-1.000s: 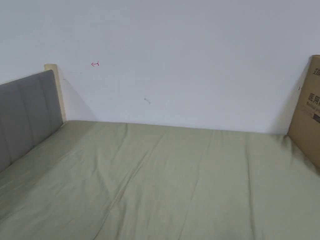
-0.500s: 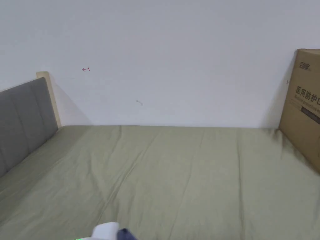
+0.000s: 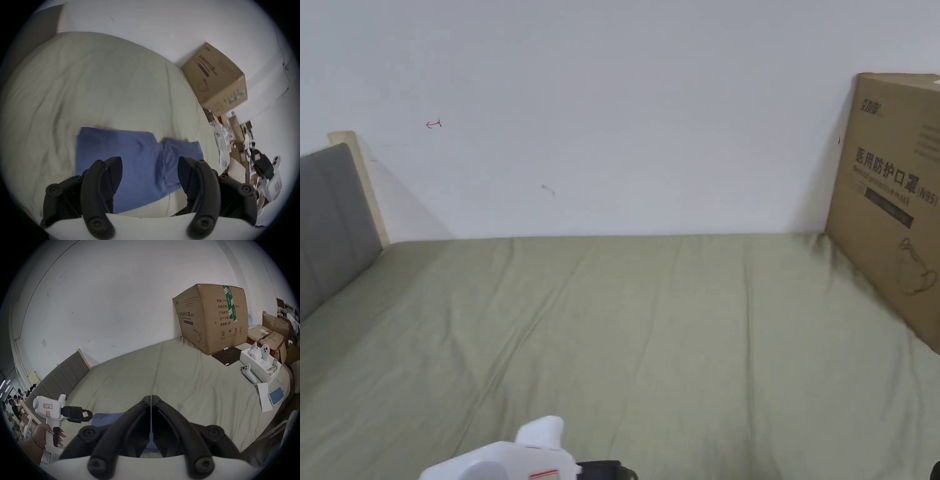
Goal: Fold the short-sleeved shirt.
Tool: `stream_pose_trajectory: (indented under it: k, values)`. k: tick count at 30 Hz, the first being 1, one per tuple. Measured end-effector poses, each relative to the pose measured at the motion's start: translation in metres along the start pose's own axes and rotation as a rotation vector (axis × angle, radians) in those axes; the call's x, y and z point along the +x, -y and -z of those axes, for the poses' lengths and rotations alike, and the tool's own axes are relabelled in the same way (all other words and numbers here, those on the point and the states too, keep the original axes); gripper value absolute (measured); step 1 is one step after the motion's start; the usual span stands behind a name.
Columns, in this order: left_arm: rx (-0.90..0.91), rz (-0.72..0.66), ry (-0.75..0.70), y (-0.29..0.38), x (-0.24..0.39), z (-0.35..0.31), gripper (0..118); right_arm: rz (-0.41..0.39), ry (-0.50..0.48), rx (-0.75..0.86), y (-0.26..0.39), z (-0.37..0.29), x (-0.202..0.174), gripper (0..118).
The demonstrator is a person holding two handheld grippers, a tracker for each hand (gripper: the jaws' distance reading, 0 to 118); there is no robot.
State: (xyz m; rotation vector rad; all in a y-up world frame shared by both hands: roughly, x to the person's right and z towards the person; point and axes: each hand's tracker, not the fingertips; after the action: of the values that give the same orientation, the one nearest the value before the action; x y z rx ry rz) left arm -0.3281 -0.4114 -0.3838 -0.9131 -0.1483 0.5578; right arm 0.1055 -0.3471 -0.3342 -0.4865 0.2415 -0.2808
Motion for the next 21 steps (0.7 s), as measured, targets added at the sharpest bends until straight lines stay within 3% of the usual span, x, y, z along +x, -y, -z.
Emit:
stream_pose_trajectory:
  k: [2,3,5,6,16,18,21]
  values:
    - [0.013,-0.012,0.005,0.004,-0.010,-0.003,73,0.005,-0.004,-0.007,0.001,0.003,0.000,1]
    - [0.013,-0.020,0.005,0.008,-0.013,-0.001,58,0.009,-0.005,-0.009,0.001,0.005,0.001,1]
    - [0.005,-0.025,0.009,0.013,-0.013,0.013,10,0.016,-0.006,-0.011,0.002,0.006,0.001,1]
    - [-0.011,-0.013,-0.004,0.016,-0.008,0.023,1,0.020,-0.008,-0.012,0.003,0.008,0.002,1]
    - [-0.369,0.118,-0.013,0.065,0.039,0.160,1,0.002,0.014,-0.033,0.005,0.008,0.006,1]
    - [-0.281,0.190,-0.042,0.066,0.048,0.155,1,0.009,0.020,-0.040,0.006,0.008,0.006,1]
    - [-0.294,0.124,0.026,0.059,0.042,0.133,1,0.022,0.009,-0.046,0.007,0.007,0.005,1]
